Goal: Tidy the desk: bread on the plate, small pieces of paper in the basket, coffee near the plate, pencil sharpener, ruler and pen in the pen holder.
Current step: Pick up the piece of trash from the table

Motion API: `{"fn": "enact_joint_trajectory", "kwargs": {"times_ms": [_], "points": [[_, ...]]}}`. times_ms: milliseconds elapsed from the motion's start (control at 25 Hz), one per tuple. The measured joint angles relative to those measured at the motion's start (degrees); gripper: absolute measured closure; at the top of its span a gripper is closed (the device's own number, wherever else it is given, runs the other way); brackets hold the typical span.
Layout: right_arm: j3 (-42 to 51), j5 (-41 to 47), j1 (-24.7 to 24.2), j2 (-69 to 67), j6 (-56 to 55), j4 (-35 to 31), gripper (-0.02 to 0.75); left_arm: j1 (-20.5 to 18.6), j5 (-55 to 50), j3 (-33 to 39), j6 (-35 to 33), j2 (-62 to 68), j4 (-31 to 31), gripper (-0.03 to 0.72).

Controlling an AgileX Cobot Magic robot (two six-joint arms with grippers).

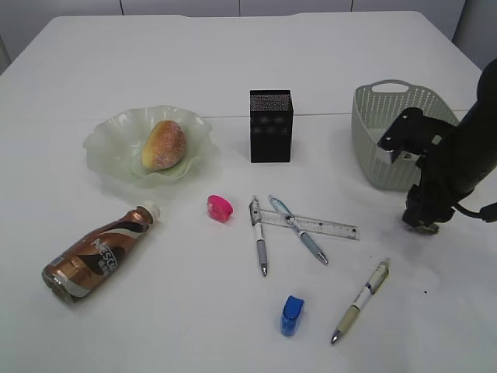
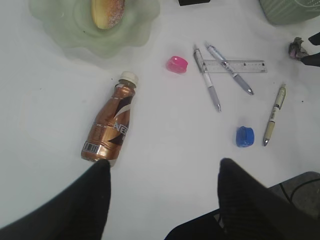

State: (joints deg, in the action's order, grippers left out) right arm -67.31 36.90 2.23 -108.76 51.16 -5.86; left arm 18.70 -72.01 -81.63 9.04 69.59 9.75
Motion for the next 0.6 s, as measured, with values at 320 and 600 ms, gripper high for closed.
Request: {"fn": "enact_joint_trajectory", "kwargs": {"times_ms": [320, 600], "points": [[0.00, 1.74, 0.00, 0.00, -1.23, 2.68, 0.304, 0.00, 0.00, 0.00, 0.00, 0.00, -0.56, 0.201], [0.00, -0.13, 0.00, 0.00, -8.10, 3.26, 0.303, 0.00, 0.00, 0.00, 0.00, 0.00, -1.16, 0.201]]}}
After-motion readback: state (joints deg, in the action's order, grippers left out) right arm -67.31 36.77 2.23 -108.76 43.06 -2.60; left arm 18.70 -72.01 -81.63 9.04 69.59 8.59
